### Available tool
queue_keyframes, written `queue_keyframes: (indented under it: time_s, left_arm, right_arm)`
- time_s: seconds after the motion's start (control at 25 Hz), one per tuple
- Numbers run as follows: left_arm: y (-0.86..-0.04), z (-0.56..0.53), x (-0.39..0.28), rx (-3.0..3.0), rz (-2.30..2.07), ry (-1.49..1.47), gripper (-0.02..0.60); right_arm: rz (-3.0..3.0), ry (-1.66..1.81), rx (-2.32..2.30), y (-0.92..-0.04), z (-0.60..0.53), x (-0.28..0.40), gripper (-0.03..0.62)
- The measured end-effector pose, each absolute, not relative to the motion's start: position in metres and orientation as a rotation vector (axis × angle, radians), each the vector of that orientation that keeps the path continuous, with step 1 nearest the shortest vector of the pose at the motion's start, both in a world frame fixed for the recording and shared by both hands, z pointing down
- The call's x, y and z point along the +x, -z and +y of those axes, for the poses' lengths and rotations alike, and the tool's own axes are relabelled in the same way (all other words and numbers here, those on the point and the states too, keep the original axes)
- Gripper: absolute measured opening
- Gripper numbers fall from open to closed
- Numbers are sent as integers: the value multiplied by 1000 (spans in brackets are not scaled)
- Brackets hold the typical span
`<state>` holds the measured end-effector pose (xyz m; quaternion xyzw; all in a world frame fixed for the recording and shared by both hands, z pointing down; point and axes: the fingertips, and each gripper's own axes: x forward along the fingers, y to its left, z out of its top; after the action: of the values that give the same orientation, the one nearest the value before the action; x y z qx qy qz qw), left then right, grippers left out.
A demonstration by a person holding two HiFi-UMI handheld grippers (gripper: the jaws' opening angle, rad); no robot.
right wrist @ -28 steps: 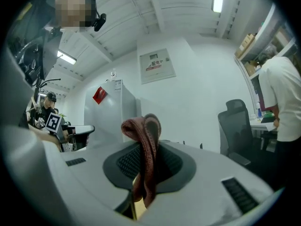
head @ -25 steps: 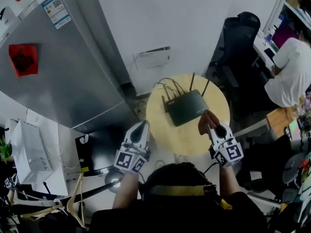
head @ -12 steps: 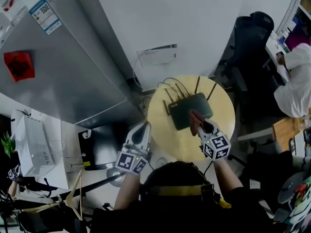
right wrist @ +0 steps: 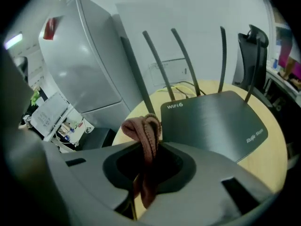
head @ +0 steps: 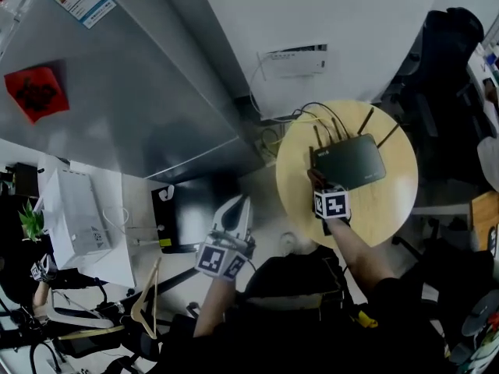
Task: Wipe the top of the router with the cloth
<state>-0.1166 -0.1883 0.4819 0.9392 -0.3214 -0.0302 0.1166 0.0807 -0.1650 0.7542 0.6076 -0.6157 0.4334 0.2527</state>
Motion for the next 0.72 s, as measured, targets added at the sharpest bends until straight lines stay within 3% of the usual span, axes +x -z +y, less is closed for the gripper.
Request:
queue_keyframes:
  time_s: [0.36,0.56,0.72]
  left_arm:
    - [-493,-211,-155,2677,-989,122,-6]
    - [-499,-203,-149,2668,-913,125,-6]
    - [-498,-199,-144,2677,-858,126,-6]
  right_arm:
    - [-1503,-1080,1860,-752,-196,81,60]
    - [-1315,-1610,1987,-783,-171,64,60]
    - [-1177,-1832,2135,-784,-175,75,60]
